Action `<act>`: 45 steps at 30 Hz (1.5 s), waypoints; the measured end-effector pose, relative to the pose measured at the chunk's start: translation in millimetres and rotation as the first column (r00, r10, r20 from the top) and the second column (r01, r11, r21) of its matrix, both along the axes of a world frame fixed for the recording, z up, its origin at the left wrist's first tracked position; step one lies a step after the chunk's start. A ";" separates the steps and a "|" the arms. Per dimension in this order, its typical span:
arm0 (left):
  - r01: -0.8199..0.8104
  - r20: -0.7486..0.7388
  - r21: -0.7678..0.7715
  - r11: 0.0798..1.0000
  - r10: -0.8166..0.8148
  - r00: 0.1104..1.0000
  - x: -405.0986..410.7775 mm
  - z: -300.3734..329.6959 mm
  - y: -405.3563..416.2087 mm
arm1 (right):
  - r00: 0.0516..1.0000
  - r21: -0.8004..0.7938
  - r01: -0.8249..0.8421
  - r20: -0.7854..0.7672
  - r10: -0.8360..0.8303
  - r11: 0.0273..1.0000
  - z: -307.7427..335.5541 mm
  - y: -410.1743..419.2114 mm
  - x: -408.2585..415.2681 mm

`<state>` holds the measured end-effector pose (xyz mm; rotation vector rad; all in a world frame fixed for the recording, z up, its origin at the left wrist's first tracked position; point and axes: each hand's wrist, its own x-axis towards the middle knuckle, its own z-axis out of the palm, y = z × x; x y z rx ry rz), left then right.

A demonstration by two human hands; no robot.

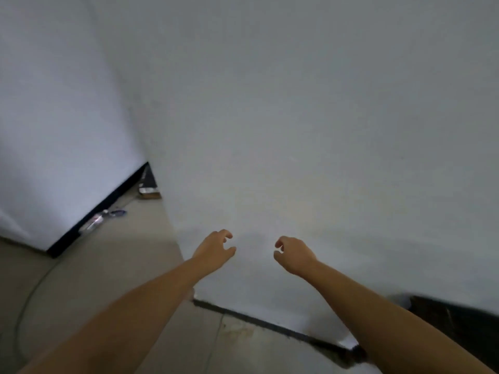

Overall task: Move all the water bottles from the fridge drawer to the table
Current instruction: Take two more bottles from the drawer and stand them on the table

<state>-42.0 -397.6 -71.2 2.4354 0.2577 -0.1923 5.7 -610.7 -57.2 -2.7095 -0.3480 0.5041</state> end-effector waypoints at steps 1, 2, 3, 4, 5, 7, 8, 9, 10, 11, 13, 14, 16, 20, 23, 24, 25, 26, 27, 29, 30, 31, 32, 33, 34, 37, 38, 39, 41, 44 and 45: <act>-0.093 0.003 -0.017 0.996 0.093 0.996 -12.9 -0.2 14.9 | 0.997 0.005 -0.072 0.019 0.072 0.997 1.5 16.9 0.9; -0.168 0.009 -0.030 0.985 0.168 0.986 -23.4 0.0 24.3 | 0.991 0.012 -0.127 0.038 0.127 0.992 3.7 29.6 1.1; -0.250 0.014 -0.039 0.967 0.251 0.968 -37.7 -1.3 33.3 | 0.980 0.018 -0.193 0.052 0.192 0.981 5.7 43.9 -1.3; -0.318 0.015 -0.033 0.948 0.319 0.948 -53.1 -2.0 39.9 | 0.966 0.026 -0.252 0.066 0.250 0.967 7.1 56.8 -5.2; -0.370 0.009 -0.016 0.929 0.371 0.929 -68.0 -2.3 44.7 | 0.949 0.031 -0.309 0.077 0.306 0.950 7.6 68.6 -9.9; -0.464 -0.008 0.022 0.886 0.464 0.886 -102.2 -3.5 50.2 | 0.894 0.030 -0.443 0.088 0.439 0.896 7.4 90.2 -22.4; -0.504 -0.014 0.034 0.863 0.504 0.863 -120.4 -4.4 51.3 | 0.860 0.025 -0.507 0.088 0.503 0.862 6.6 100.4 -30.2; -0.545 -0.027 0.038 0.838 0.546 0.837 -139.6 -5.9 51.0 | 0.823 0.021 -0.566 0.084 0.562 0.824 5.9 109.9 -39.3; -0.593 -0.028 0.051 0.803 0.595 0.803 -162.0 -9.0 48.8 | 0.780 0.018 -0.624 0.073 0.621 0.781 3.7 120.0 -50.7; -0.623 -0.022 0.067 0.779 0.626 0.780 -179.0 -11.1 45.7 | 0.746 0.012 -0.665 0.063 0.663 0.747 2.0 127.9 -59.5; -0.713 -0.046 0.074 0.698 0.716 0.696 -232.2 -14.9 33.2 | 0.656 0.006 -0.755 0.023 0.755 0.656 -4.5 148.8 -94.3; -0.738 -0.056 0.068 0.671 0.741 0.669 -247.0 -15.9 28.4 | 0.634 0.004 -0.773 0.003 0.773 0.634 -6.4 153.4 -104.8; -0.825 -0.081 0.082 0.559 0.829 0.554 -304.0 -17.0 19.0 | 0.522 0.008 -0.853 -0.028 0.852 0.523 -13.9 171.0 -149.7; -0.940 -0.071 0.104 0.324 0.945 0.318 -409.0 -10.5 6.8 | 0.289 0.017 -0.957 0.018 0.957 0.288 -13.8 201.3 -240.0; -0.981 -0.072 0.131 0.142 0.988 0.133 -488.5 -3.0 -7.9 | 0.114 0.021 -0.993 0.038 0.993 0.113 -6.6 219.7 -315.8; -0.986 -0.072 0.134 0.100 0.993 0.091 -512.1 -2.1 -13.2 | 0.069 0.023 -0.997 0.039 0.997 0.068 -5.6 225.8 -339.1; -0.990 -0.075 0.130 0.058 0.996 0.048 -534.1 -3.0 -17.8 | 0.028 0.028 -0.999 0.043 0.999 0.027 -5.2 231.6 -361.5; -0.991 -0.073 0.134 0.013 0.997 0.003 -560.1 -3.0 -24.7 | -0.007 0.035 -0.999 0.035 0.999 -0.008 -4.1 236.9 -389.2; -0.990 -0.075 0.140 -0.020 0.997 -0.030 -584.6 -3.6 -31.5 | -0.043 0.036 -0.998 0.039 0.998 -0.045 -3.8 241.5 -415.7; -0.984 -0.077 0.163 -0.075 0.993 -0.089 -633.8 -2.9 -44.5 | -0.117 0.045 -0.992 0.029 0.993 -0.118 -0.9 247.4 -471.1; -0.980 -0.078 0.175 -0.097 0.991 -0.112 -654.6 -2.9 -48.7 | -0.148 0.044 -0.988 0.017 0.989 -0.149 1.6 248.3 -495.3; -0.973 -0.078 0.190 -0.131 0.986 -0.148 -688.1 -1.0 -54.6 | -0.196 0.044 -0.979 0.026 0.980 -0.197 1.5 250.1 -533.2; -0.969 -0.077 0.193 -0.153 0.982 -0.170 -704.6 0.6 -57.5 | -0.220 0.045 -0.974 0.021 0.975 -0.221 2.8 249.6 -552.2; -0.963 -0.073 0.195 -0.188 0.976 -0.205 -725.9 3.2 -60.1 | -0.257 0.048 -0.965 0.035 0.966 -0.259 4.2 250.0 -575.9; -0.954 -0.063 0.198 -0.225 0.968 -0.241 -750.3 5.0 -65.0 | -0.293 0.044 -0.955 0.031 0.956 -0.294 4.9 250.7 -603.3; -0.929 -0.045 0.206 -0.307 0.946 -0.322 -816.2 12.4 -85.0 | -0.404 0.028 -0.914 0.043 0.914 -0.405 12.0 249.1 -679.1; -0.922 -0.038 0.204 -0.330 0.938 -0.344 -833.5 13.0 -91.1 | -0.425 0.028 -0.904 0.052 0.904 -0.427 15.0 248.2 -699.0; -0.909 -0.036 0.206 -0.363 0.925 -0.378 -856.0 15.1 -101.1 | -0.447 0.041 -0.892 0.056 0.893 -0.449 15.8 246.7 -726.0; -0.874 -0.031 0.200 -0.443 0.889 -0.457 -895.5 16.2 -121.3 | -0.493 0.053 -0.867 0.064 0.868 -0.496 13.0 242.5 -773.8; -0.822 -0.031 0.168 -0.544 0.831 -0.556 -935.1 14.9 -147.5 | -0.616 0.025 -0.786 0.052 0.786 -0.618 4.7 236.9 -825.4; -0.801 -0.031 0.158 -0.577 0.808 -0.588 -944.8 14.6 -156.4 | -0.653 0.004 -0.756 0.056 0.755 -0.654 1.2 234.6 -842.5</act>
